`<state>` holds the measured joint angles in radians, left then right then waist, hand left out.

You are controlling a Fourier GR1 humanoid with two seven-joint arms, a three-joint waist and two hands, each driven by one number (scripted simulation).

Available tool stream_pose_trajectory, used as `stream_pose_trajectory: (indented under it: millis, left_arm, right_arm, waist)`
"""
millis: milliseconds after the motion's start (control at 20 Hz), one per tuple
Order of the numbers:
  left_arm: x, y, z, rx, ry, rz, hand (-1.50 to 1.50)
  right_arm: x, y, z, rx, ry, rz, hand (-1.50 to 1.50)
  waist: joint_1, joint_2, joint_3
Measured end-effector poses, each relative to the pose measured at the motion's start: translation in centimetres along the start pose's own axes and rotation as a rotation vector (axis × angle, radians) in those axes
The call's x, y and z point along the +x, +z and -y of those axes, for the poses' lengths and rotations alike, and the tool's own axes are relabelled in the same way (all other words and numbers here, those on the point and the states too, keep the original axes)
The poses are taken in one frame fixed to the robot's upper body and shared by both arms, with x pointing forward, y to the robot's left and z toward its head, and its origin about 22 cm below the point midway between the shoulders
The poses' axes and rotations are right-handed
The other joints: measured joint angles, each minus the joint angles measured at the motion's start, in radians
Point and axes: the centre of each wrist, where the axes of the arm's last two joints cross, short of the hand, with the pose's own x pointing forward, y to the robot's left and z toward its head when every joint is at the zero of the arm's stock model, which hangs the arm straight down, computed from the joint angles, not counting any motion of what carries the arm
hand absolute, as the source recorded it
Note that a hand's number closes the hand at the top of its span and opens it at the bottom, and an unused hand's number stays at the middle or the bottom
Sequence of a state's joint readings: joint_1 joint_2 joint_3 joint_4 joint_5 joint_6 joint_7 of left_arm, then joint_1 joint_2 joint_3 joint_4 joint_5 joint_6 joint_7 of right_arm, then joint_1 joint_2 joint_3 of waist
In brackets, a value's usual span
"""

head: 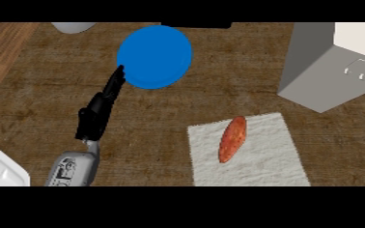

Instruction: Pick the lemon from the placemat and place it in the tiered shelf

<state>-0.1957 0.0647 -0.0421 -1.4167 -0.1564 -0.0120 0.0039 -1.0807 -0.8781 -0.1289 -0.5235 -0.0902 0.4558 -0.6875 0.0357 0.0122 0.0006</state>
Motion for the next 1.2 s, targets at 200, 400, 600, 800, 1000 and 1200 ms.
stream_pose_trajectory:
  millis: [200,400,600,800,1000,1200]
  left_arm:
    - [0.6,-0.4,0.2,-0.003,0.002,0.005,0.00]
    - [0.7,-0.4,0.2,-0.007,-0.001,0.009,0.00]
    - [0.9,-0.8,0.3,-0.012,-0.002,0.007,0.00]
    - [0.5,-0.4,0.0,-0.013,-0.001,0.009,0.00]
    - [0.7,-0.5,0.8,-0.018,0.000,0.008,0.00]
    - [0.8,-1.0,0.6,-0.018,0.002,0.010,0.00]
  right_arm:
    - [-0.5,0.0,-0.3,-0.009,0.102,-0.038,-1.50]
    - [-1.5,1.0,0.0,-0.050,0.200,-0.096,-1.50]
    - [-1.9,1.4,0.5,-0.066,0.209,-0.131,-1.50]
    - [-2.0,2.0,1.4,-0.084,0.136,-0.156,-1.50]
    - [-1.3,1.4,1.9,-0.080,0.056,-0.185,-1.50]
    - [-0.6,1.2,2.7,-0.061,0.004,-0.207,-1.50]
  waist:
    - [0.002,0.002,0.000]
    - [0.009,0.005,0.000]
    - [0.012,0.007,0.001]
    - [0.016,0.008,0.001]
    - [0.017,0.008,0.001]
    - [0.011,0.007,0.001]
